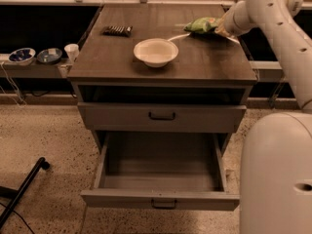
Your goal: Place green jalapeno chip bag into middle drawer
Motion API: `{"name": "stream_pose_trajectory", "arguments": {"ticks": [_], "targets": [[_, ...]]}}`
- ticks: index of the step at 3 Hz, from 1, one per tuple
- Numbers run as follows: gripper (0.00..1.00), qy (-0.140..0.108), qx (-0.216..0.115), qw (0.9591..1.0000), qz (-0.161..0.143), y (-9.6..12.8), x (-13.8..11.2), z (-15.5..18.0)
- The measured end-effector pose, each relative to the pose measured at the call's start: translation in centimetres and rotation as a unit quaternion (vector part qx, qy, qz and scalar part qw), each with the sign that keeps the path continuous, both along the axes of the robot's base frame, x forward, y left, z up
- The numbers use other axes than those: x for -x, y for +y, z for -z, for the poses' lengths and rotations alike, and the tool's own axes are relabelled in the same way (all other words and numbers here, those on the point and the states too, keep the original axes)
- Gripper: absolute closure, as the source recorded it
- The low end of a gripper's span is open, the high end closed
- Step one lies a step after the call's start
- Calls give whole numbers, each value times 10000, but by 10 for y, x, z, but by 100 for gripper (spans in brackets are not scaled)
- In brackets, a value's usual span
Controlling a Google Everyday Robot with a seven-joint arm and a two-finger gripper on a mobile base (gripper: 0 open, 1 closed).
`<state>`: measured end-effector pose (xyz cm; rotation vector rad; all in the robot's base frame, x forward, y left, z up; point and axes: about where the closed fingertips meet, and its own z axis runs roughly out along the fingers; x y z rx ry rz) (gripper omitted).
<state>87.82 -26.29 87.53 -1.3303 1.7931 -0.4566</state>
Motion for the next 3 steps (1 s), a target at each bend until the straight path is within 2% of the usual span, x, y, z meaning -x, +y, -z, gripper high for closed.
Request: {"name": "stream_pose_trajectory", "arguments": {"ticks": [1, 2, 3], "targets": [[100, -576, -627, 9950, -527, 4, 32, -63], [100, -1030, -719, 9868, -1020, -2, 97, -121], [100, -999, -854, 9823, -1335, 1, 193, -134]]}}
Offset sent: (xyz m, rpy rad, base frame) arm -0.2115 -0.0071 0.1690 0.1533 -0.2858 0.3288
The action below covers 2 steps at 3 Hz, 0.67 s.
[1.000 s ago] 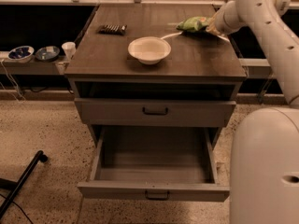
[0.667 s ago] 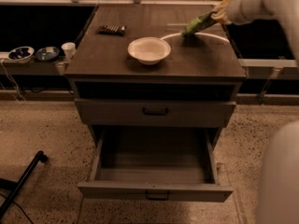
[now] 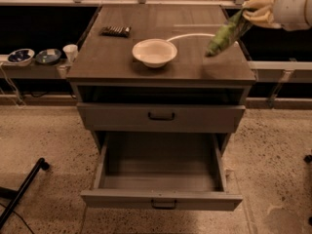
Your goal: Place green jalapeno chip bag into middle drawer
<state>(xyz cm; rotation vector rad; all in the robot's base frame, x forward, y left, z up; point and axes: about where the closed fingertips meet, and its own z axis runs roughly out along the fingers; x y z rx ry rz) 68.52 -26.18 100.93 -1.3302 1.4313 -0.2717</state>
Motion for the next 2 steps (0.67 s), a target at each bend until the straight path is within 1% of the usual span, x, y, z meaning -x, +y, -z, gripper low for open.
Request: {"name": "stream_pose_trajectory", "arguments": {"ticks": [1, 2], "targets": [[100, 451, -47, 9987, -231, 17, 46, 41], [100, 584, 303, 9974, -288, 58, 108, 122]]}}
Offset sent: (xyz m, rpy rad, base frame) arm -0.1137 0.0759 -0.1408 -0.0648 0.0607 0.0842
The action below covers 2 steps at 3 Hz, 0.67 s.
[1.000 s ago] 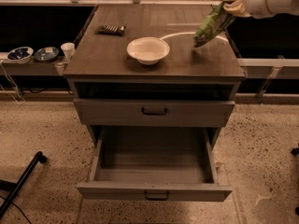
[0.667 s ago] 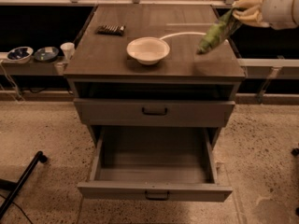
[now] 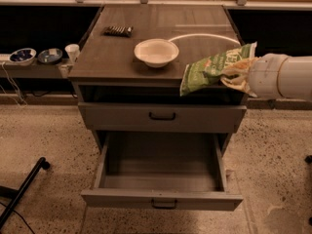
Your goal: Place green jalapeno chip bag into middle drawer
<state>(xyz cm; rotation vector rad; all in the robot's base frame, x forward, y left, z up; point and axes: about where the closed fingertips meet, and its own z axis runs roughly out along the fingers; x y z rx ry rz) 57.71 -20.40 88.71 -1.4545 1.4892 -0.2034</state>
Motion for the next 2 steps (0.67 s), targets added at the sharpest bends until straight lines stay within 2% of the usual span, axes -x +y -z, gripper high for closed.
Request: {"name": "stream_pose_trajectory", "arguments": {"ticks": [1, 2], "targets": [[100, -4, -1, 10000, 1, 0, 0, 0], [100, 327, 96, 9994, 103, -6, 20, 31]]}}
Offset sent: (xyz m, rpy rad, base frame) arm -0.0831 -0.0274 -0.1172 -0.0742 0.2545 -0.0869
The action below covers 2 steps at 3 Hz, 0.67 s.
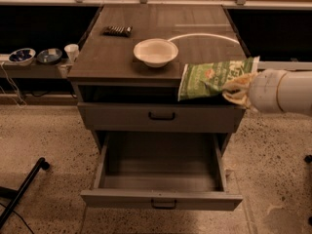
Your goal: Place green jalapeno chip bag into middle drawer
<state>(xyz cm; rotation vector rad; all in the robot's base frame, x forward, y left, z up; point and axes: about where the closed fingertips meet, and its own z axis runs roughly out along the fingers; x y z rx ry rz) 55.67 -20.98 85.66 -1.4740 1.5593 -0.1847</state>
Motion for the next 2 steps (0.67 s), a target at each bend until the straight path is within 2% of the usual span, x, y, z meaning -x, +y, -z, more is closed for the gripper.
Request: {"name": "stream_pose_trajectory", "arguments": {"ticks": [1, 2], "targets": [[100, 695, 103, 9975, -74, -2, 59, 49], [100, 1480, 313, 9882, -239, -2, 107, 87]]}}
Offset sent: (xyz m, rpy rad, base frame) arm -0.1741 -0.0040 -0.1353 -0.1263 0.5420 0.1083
